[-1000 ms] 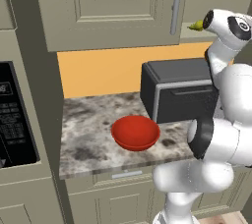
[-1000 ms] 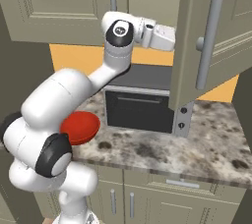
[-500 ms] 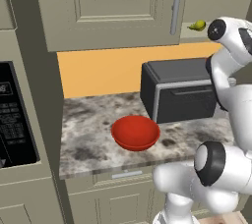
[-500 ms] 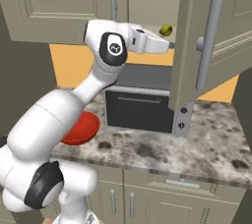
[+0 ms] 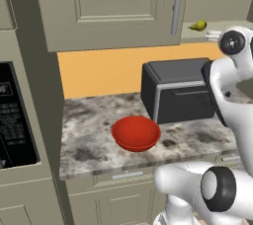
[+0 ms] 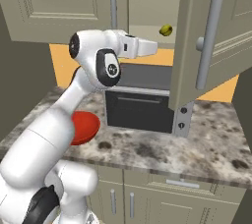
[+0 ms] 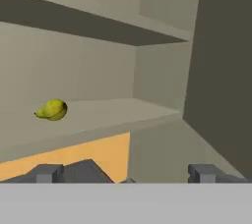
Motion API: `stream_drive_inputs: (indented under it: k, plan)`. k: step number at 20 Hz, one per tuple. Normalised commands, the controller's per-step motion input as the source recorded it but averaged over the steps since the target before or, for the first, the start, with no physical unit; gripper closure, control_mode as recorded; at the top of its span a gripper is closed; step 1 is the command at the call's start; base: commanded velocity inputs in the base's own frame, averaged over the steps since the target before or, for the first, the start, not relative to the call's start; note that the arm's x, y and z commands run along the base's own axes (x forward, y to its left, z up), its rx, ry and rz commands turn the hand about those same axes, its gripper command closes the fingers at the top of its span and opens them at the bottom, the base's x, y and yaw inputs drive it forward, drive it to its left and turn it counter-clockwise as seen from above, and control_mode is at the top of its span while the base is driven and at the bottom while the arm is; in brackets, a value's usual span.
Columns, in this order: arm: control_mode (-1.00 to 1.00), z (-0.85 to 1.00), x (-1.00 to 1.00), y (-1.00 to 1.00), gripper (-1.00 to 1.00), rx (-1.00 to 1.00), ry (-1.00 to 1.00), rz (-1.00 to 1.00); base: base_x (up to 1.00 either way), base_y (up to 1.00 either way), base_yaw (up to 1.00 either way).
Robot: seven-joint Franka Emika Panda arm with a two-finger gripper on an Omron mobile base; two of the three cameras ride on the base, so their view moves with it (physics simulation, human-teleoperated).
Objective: Open the cabinet. Pick the apple and pear from the cabinet and place them into the bowl. Then close the cabinet.
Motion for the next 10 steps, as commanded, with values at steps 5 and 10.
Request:
stream_drive_inputs:
  k: [5, 10]
  plan:
    - [-1.00, 0.00, 0.00, 0.60, -1.00, 0.00, -0.10, 0.34, 0.00, 0.00, 0.00]
    - [-1.00, 0.00, 0.00, 0.51, -1.00, 0.00, -0.15, 0.25, 0.00, 0.00, 0.00]
